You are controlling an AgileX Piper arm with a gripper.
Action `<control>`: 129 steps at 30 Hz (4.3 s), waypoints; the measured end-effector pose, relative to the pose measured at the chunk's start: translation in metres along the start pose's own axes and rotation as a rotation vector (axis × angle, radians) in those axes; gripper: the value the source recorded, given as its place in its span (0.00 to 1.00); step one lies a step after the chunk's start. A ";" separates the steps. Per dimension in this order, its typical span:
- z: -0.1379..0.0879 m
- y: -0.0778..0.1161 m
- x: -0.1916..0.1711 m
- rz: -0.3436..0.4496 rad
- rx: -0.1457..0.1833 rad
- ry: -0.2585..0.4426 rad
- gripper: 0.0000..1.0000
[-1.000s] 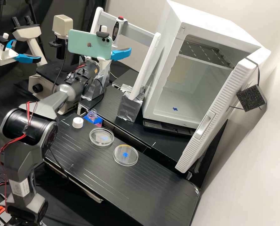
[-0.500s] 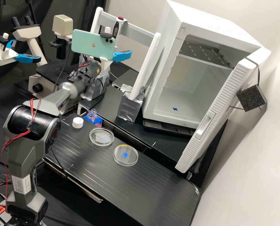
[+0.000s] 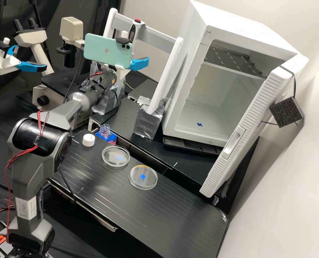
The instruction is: Use the pipette
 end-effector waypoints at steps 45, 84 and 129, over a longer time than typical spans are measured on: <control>-0.006 -0.005 0.001 -0.022 -0.041 -0.014 0.00; -0.010 0.010 0.001 -0.004 0.000 -0.012 0.00; 0.014 -0.011 -0.112 0.168 0.090 0.090 0.00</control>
